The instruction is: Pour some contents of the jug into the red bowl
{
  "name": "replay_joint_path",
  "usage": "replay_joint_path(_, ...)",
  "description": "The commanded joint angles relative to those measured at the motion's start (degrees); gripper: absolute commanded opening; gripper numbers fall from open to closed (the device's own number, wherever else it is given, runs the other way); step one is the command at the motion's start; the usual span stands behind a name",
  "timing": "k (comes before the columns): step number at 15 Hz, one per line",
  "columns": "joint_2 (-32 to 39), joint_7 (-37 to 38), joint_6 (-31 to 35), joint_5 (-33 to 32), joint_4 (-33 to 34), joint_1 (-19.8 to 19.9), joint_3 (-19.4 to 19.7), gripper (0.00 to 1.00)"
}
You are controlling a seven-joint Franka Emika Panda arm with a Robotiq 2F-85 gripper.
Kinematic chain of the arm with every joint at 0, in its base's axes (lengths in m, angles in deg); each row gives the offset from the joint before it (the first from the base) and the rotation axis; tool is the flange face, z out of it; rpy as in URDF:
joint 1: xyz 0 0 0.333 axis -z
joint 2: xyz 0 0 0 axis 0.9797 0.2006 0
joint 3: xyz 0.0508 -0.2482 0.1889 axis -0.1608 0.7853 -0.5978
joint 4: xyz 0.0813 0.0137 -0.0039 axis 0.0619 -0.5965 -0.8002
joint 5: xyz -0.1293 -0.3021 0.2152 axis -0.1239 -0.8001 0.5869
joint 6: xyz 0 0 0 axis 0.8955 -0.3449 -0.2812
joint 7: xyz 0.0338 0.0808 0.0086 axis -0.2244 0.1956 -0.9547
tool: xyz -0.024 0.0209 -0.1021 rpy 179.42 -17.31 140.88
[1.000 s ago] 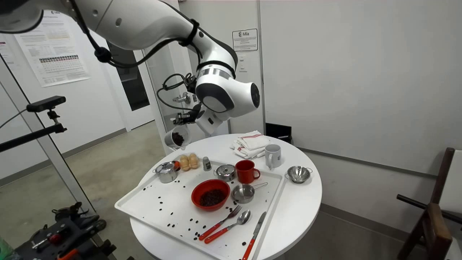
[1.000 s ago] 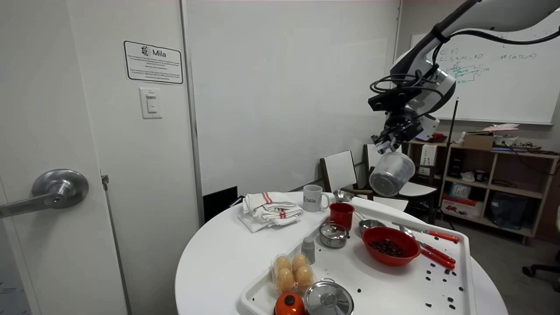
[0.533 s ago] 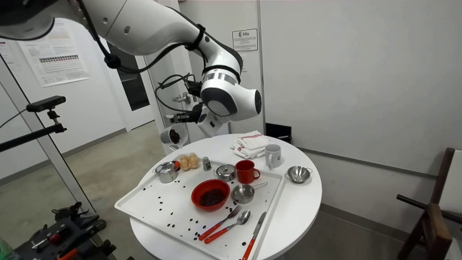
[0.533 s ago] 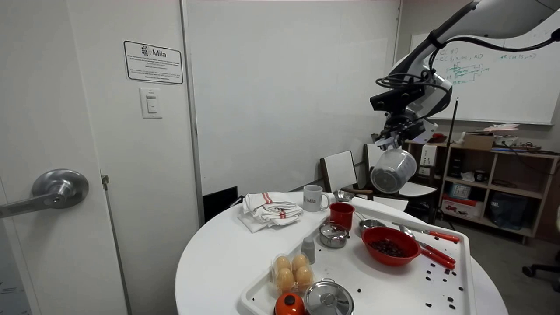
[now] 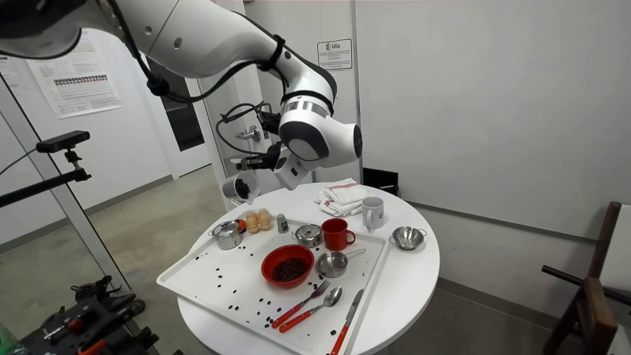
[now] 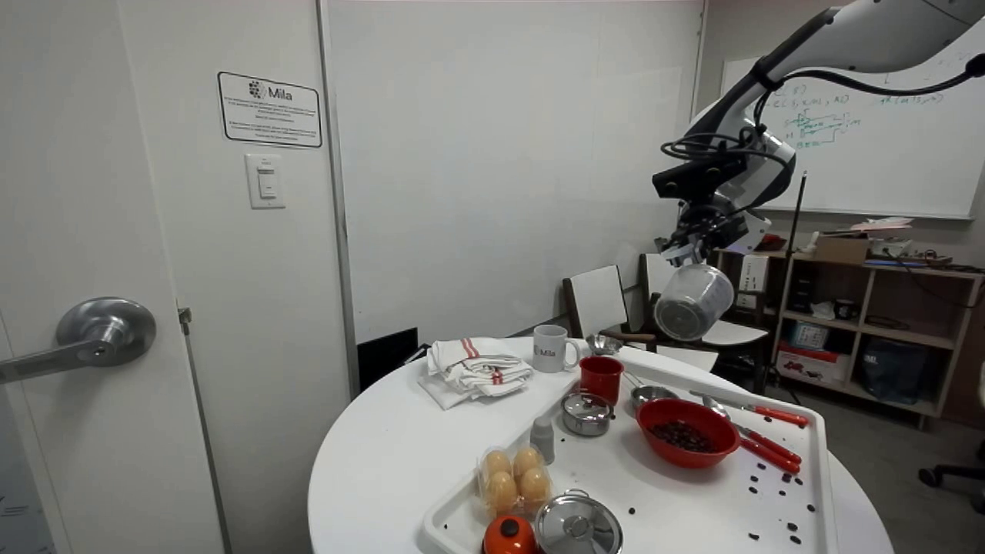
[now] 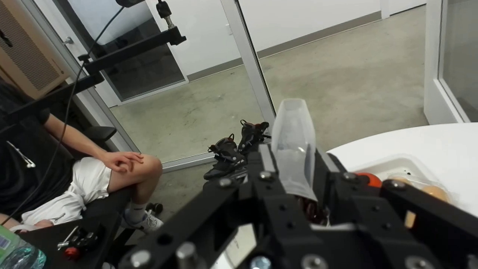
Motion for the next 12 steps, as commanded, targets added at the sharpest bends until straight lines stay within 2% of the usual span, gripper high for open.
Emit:
replay_joint_path(1,0.27,1.36,-0.01,1.33,0.7,-0.76,1.16,0.12)
replay_joint_path(6,0.01,3.52,0.44,2.69,0.19,-0.79,1.37,0.12)
replay_joint_path(7,-0.21,4.53,1.32,0.93,0.27,-1.43,2.07,0.12)
replay_joint_path(8,0.17,2.41,0.05,1.22,0.2,-0.74,1.56,0.27)
replay_joint_path(11,0.16,3.23,0.78,1.08,0.19,-1.0,1.93,0.27)
replay_joint_path(12,0.16,3.31,0.82,1.07,0.19,-1.03,1.96,0.12)
